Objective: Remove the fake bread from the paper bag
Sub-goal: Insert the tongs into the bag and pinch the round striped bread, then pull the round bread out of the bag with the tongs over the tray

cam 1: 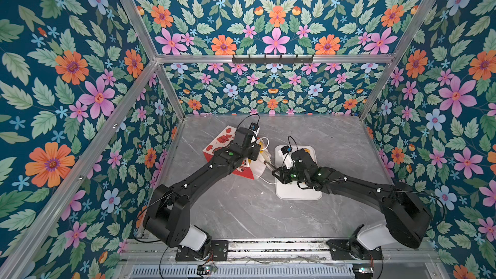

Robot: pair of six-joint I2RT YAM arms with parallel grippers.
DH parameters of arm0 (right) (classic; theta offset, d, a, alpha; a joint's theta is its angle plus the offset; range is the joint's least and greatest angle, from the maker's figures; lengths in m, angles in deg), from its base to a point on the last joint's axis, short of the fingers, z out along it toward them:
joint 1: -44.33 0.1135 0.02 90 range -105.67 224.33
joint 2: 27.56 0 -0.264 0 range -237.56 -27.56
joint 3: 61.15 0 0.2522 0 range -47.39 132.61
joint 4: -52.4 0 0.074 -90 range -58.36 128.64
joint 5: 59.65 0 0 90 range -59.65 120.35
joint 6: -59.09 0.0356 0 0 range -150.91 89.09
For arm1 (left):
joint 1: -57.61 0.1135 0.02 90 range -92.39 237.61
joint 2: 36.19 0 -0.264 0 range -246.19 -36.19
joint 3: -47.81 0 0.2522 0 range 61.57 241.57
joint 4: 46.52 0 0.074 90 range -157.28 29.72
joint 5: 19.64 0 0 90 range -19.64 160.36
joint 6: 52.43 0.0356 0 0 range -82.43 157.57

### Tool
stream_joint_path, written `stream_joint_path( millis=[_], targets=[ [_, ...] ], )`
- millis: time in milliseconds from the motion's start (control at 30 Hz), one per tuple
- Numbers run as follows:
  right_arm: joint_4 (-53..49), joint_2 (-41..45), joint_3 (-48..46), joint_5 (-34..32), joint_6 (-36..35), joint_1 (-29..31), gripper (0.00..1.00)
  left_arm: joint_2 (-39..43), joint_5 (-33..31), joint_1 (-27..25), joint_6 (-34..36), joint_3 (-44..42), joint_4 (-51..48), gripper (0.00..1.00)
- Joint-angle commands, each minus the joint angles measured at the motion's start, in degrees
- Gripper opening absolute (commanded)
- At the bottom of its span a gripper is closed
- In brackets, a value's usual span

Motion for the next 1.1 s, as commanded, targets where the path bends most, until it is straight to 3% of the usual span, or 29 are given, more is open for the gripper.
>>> stream_joint_path(
  millis=[0, 200, 833, 1067],
  targets=[
    [-3.35, 3.26, -1.75, 2.52, 0.93, 0.16, 0.26, 0.34, -2.65, 0.17, 0.38, 0.06, 2.84, 0.00],
    [-5.71, 8.30, -5.09, 0.36, 1.47, 0.08, 0.28, 0.95, -2.24, 0.34, 0.79, -0.49, 4.59, 0.00],
    [2.23, -2.48, 4.10, 2.22, -1.15, 1.95, 0.31, 2.00, -0.98, 0.43, -0.62, -1.88, 7.48, 0.00],
    [0.54, 1.80, 0.44, -2.46, -1.60, 1.93, 0.31, 2.71, -1.70, 0.96, -1.37, -2.07, 8.06, 0.00]
  ],
)
